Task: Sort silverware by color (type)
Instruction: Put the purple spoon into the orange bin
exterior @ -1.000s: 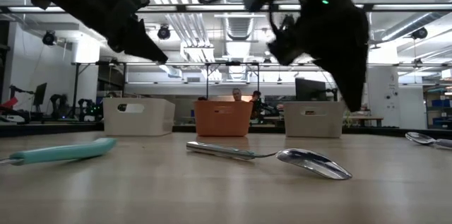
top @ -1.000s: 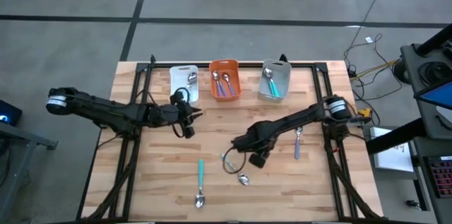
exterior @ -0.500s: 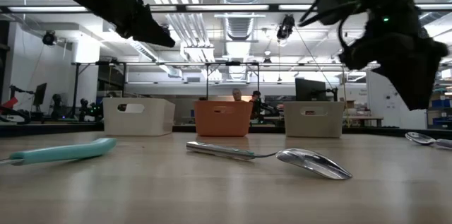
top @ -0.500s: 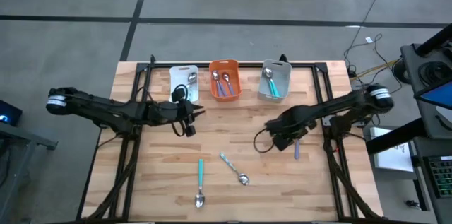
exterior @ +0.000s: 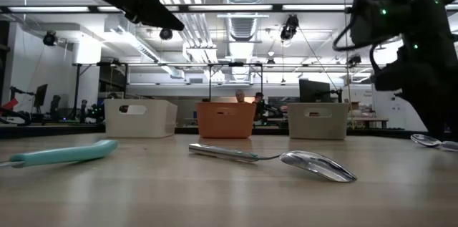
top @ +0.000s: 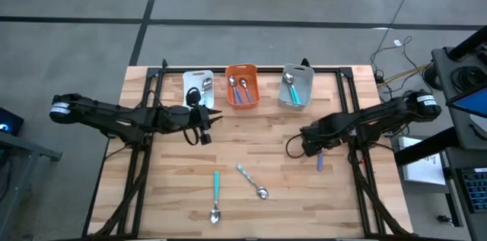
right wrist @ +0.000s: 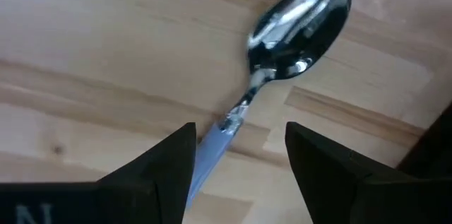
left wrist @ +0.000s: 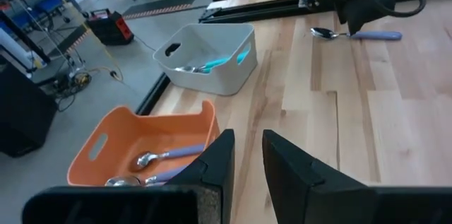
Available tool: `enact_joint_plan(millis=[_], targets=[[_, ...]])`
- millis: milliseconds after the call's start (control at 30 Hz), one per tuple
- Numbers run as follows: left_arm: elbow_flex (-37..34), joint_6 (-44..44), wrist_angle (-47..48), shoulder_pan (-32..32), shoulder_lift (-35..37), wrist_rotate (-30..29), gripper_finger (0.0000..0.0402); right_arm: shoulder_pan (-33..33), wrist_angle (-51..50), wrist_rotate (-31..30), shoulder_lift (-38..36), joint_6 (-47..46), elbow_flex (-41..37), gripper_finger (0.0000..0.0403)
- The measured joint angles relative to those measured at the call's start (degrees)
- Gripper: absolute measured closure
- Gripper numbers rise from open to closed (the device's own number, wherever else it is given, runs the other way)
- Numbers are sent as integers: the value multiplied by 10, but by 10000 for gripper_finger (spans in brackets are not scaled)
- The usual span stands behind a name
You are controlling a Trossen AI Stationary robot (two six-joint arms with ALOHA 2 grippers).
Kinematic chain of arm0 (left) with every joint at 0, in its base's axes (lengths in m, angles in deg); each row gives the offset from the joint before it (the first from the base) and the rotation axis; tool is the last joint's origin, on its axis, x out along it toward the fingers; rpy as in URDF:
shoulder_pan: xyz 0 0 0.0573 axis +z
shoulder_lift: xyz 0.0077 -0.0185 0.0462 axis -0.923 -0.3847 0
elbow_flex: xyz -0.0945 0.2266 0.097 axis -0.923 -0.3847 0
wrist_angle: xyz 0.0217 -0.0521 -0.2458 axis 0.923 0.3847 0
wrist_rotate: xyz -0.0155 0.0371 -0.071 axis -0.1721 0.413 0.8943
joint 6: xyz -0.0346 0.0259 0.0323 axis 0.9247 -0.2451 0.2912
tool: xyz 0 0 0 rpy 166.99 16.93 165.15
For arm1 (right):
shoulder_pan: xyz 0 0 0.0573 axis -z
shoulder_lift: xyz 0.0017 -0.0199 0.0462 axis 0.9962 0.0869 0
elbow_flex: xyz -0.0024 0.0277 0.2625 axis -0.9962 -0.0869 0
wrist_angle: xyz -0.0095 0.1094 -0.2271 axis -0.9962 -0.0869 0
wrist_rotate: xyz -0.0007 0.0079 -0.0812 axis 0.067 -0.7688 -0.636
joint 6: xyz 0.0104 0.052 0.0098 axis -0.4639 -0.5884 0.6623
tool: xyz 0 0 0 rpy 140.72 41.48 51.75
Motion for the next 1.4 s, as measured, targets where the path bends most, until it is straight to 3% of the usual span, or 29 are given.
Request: enact_joint_plan(millis=[233, 533, 767, 900, 1000, 1200, 1400], targets=[[-7, 0, 12, 0, 0, 0, 345, 0, 77, 0, 13, -7, -42, 227], [-9, -2, 16, 0, 0, 0, 345, 0, 88, -7, 25, -5, -37, 376], [-10, 2, 45, 0, 0, 0, 345, 0, 90, -16, 27, 25, 4, 378], [-10, 8, 55, 0, 0, 0, 345, 0, 88, 38, 29, 74, 63, 378], [-10, 8, 54, 0, 0, -7, 345, 0, 86, 39, 37, 75, 113, 378], [-10, 9, 54, 0, 0, -19, 345, 14, 83, -2, 107, 149, 244, 378], [-10, 9, 54, 0, 0, -19, 345, 60, 69, 37, 219, 268, 391, 378]])
